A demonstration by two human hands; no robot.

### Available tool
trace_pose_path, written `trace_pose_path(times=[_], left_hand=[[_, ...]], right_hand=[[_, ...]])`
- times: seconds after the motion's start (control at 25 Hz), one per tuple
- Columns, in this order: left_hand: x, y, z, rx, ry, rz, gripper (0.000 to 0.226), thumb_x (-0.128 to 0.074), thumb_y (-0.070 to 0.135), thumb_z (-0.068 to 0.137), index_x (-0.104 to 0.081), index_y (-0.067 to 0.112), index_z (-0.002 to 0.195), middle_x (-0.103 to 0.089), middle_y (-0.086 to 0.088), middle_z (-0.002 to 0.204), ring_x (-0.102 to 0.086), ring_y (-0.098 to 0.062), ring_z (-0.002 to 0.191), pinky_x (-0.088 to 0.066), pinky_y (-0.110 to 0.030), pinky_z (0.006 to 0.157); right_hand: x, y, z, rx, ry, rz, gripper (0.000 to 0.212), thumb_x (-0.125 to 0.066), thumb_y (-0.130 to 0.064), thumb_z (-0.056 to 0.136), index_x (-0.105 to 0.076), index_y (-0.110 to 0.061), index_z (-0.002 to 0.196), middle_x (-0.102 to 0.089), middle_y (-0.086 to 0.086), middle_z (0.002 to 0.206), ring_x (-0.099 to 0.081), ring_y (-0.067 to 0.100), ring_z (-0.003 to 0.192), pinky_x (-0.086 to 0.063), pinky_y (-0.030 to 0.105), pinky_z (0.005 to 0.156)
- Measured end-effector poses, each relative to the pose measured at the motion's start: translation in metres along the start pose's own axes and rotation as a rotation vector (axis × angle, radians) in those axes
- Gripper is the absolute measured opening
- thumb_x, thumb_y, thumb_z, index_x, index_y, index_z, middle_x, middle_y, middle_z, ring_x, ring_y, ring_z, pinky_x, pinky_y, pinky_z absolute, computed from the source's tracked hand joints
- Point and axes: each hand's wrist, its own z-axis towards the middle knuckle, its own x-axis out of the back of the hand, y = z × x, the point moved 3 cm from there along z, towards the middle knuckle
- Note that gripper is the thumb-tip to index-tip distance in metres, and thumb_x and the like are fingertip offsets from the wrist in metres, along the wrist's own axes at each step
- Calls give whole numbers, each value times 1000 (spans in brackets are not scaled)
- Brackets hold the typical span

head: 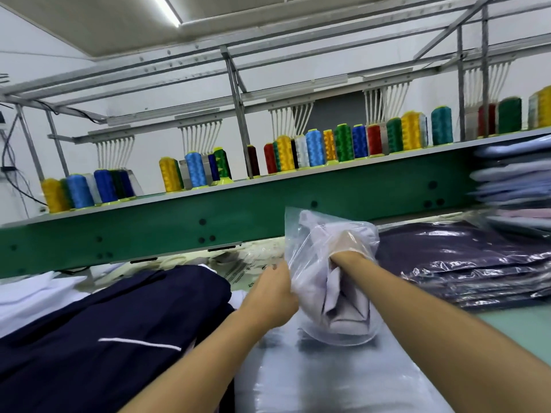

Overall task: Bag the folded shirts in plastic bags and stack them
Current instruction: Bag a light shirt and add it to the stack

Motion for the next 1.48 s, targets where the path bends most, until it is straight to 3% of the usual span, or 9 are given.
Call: trace_pose_path(times=[0.2, 0.44, 0.56, 0.72, 0.88, 1.08, 1.28, 1.4, 1.48], left_hand=[[-22, -31, -6, 257, -198, 183, 59, -51, 19, 90, -27, 5, 142, -53, -16, 128, -59, -36, 111, -49, -40, 78], [-42, -21, -15, -11, -300, 436, 85, -56, 11, 86, -9, 24, 155, -15, -4, 162, -29, -32, 142, -44, -49, 103], [-52, -23, -21, -37, -460, 437, 76, -52, 5, 90, -15, 21, 155, -36, -7, 153, -49, -33, 128, -49, -43, 91], [-61, -17, -34, -13, -492, 589, 49, -52, 8, 91, -36, 10, 137, -53, -17, 121, -57, -34, 102, -34, -34, 55], [-62, -23, -42, -12, -494, 597, 38, -53, 12, 94, -40, 8, 129, -52, -16, 120, -58, -36, 104, -29, -31, 50], [-64, -31, -50, -30, -432, 557, 33, -51, 25, 101, -39, 12, 129, -53, -16, 121, -58, -36, 105, -36, -37, 66], [-74, -34, -51, -61, -393, 662, 32, -36, 17, 102, -41, 13, 133, -53, -16, 125, -57, -37, 111, -38, -40, 75], [-74, -35, -49, -49, -384, 654, 34, -36, 19, 101, -42, 15, 134, -52, -15, 128, -56, -36, 115, -38, -39, 76], [-75, -36, -49, -32, -369, 622, 35, -38, 23, 101, -39, 15, 135, -53, -14, 128, -56, -35, 115, -38, -38, 75]], right_hand=[[-17, 13, -7, 97, 28, -190, 40, -38, -27, 106, -58, -9, 135, -57, 12, 136, -51, 28, 130, -38, 38, 115], [-59, 57, -42, 120, -26, -700, 80, -26, -65, 97, -10, -18, 161, 9, 27, 165, 14, 47, 151, 8, 54, 122], [-67, 73, -52, 165, -153, -717, 99, -14, -89, 82, 3, -32, 161, 11, 22, 166, 22, 40, 151, 14, 51, 121], [-76, 88, -70, 325, -355, -596, 118, -26, -103, 66, 7, -39, 159, 14, 8, 168, 23, 24, 153, 20, 49, 120], [-75, 87, -78, 405, -229, -603, 91, -23, -87, 86, -3, -39, 161, 9, 0, 169, 14, 14, 154, 15, 53, 122], [-78, 76, -91, 328, -179, -661, 68, -17, -64, 103, -4, -32, 161, 5, 6, 170, 9, 22, 156, 13, 55, 119], [-58, 88, -116, 439, -256, -614, 60, -33, -30, 108, -11, -10, 160, -6, 17, 168, -9, 31, 155, -13, 41, 125], [-36, 100, -129, 577, -188, -556, 25, -47, -25, 100, -55, -21, 123, -57, 2, 134, -55, 27, 124, -48, 42, 98], [-24, 105, -136, 630, 8, -590, 10, -53, -34, 98, -60, -29, 103, -67, -11, 101, -62, 19, 92, -51, 36, 74]])
